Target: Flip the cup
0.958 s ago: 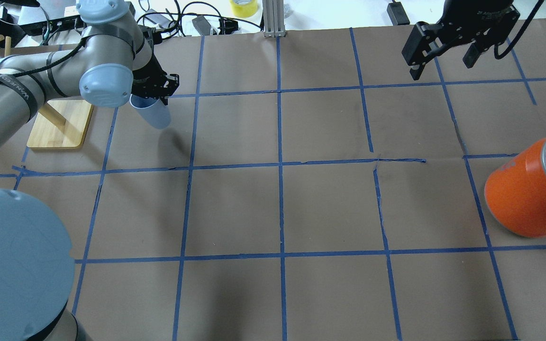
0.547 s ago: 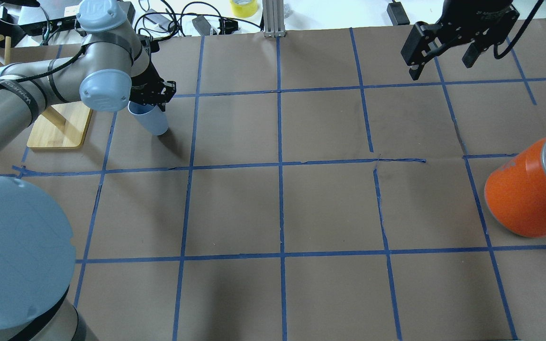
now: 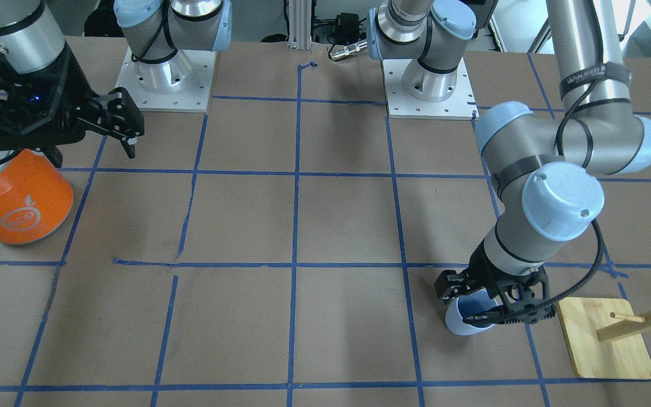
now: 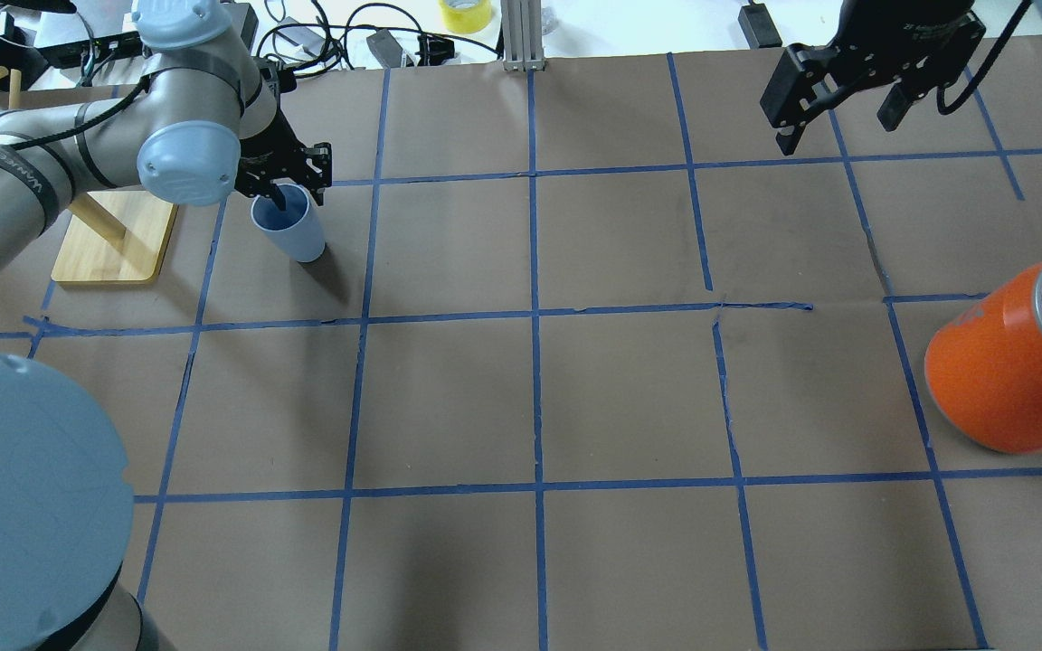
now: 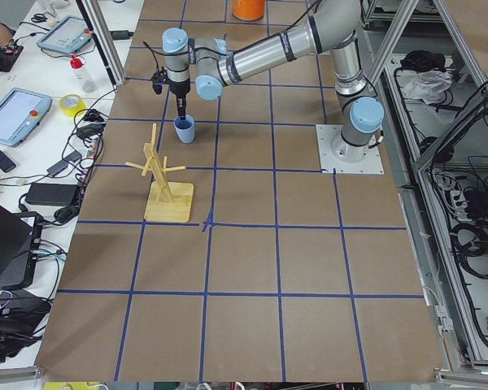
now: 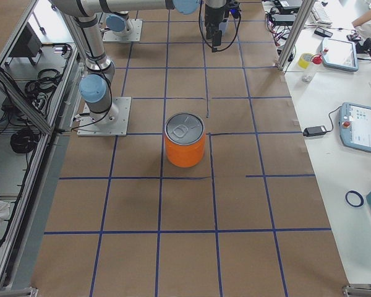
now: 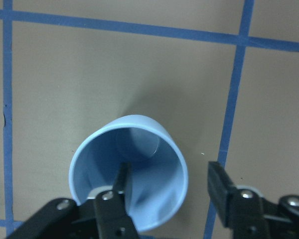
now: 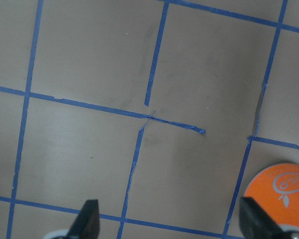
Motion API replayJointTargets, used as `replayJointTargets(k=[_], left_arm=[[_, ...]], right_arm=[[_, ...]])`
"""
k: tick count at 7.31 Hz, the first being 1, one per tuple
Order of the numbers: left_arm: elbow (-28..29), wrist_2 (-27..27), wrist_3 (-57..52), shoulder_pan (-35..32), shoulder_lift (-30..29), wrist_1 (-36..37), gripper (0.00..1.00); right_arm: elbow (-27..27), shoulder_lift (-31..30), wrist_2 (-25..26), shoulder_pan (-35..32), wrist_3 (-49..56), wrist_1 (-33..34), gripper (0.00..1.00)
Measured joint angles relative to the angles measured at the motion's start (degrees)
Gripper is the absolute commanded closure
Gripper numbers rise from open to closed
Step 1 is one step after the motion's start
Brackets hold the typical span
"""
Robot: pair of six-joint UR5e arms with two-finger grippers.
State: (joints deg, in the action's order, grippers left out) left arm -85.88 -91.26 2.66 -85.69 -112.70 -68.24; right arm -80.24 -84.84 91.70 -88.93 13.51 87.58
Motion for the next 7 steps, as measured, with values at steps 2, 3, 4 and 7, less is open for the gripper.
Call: replayJointTargets(k=[2, 3, 4, 7], left_arm=[[1.09, 0.05, 0.06, -0.27, 8.08, -10.49, 0.00], [0.93, 0.20, 0.09, -0.43, 12.31, -14.41, 0.00], [0.40, 0.51, 0.08, -0.71, 16.11, -16.39, 0.00], [-2.33, 0.66, -0.01, -1.31, 22.76, -19.42, 0.00]], right_arm=[[-0.03, 0.14, -0.08, -1.46, -0.08, 1.30, 0.00], [-0.06, 0.15, -0.11, -1.74, -0.12, 1.46, 0.00], [-0.08, 0.24, -0.14, -1.88, -0.14, 1.54, 0.00], [-0.18, 0.34, -0.33, -1.94, -0.10, 1.65, 0.00]])
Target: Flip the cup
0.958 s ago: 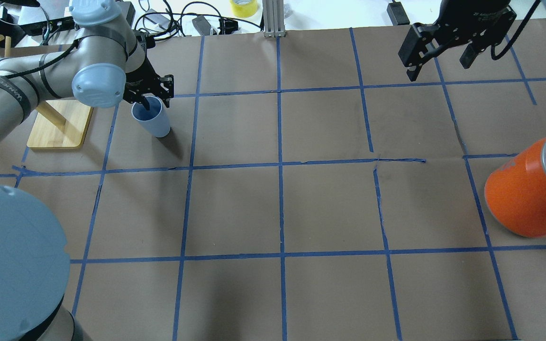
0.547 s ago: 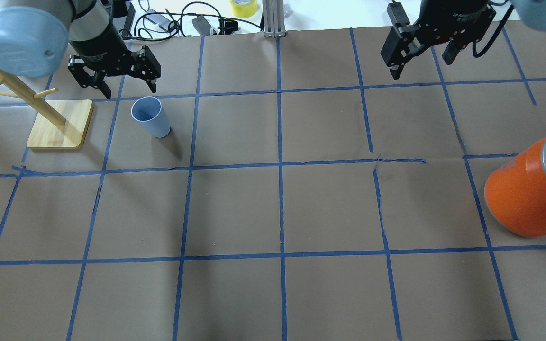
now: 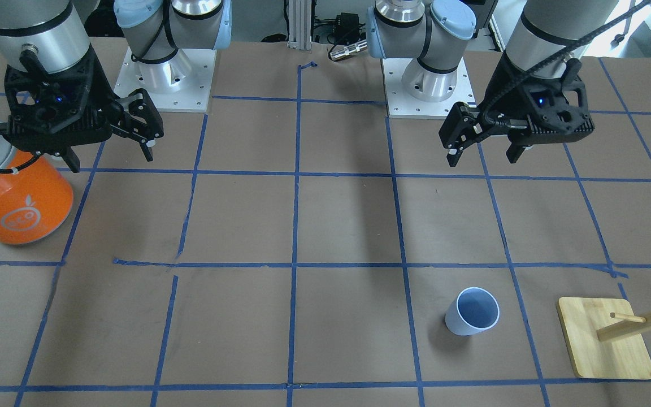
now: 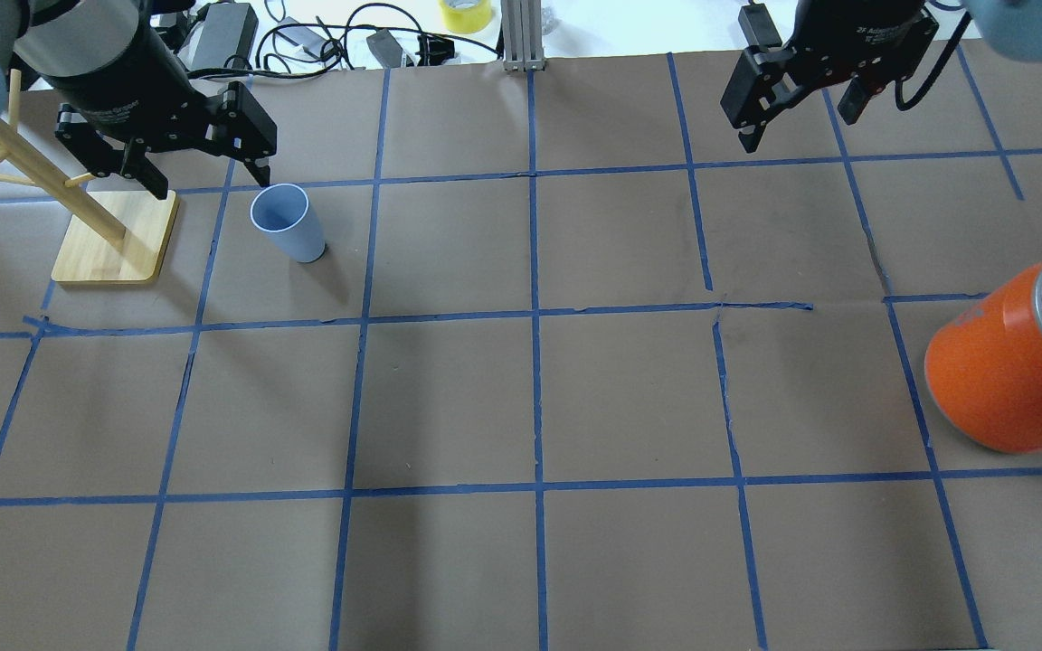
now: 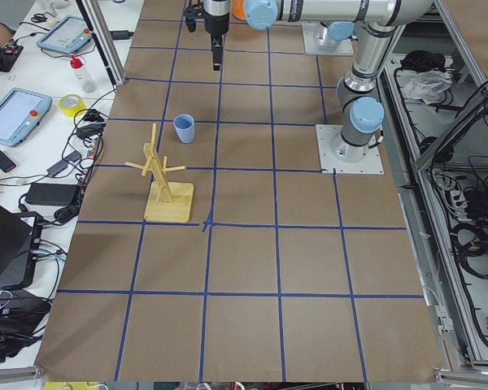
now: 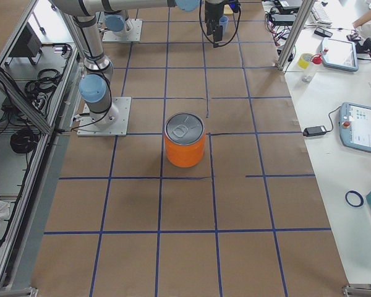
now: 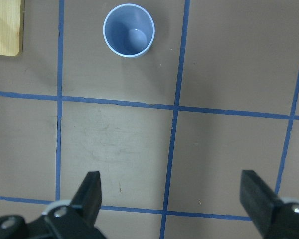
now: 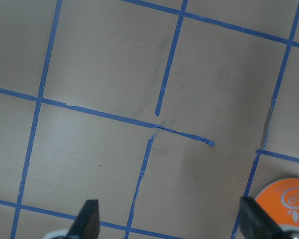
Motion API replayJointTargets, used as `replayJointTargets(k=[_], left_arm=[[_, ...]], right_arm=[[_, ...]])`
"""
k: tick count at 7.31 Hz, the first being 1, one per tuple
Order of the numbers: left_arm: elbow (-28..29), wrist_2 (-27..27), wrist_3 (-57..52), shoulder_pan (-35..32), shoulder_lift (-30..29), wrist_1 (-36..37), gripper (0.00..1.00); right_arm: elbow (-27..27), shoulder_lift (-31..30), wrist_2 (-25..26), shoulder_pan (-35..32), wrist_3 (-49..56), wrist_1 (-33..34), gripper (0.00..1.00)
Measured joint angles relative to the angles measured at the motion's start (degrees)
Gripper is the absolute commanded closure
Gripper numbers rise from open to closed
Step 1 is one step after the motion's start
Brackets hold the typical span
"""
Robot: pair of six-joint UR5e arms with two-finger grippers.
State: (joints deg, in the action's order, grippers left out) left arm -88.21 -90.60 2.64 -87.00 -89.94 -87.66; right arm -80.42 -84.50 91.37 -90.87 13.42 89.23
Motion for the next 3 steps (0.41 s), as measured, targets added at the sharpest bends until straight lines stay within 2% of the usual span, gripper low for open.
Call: replayJointTargets(k=[3], left_arm=[[-1.76, -0.07, -0.47, -0.02, 1.62, -0.64, 0.00]], right_arm=[[-0.21, 0.13, -1.55, 0.00, 0.12, 0.70, 0.00]])
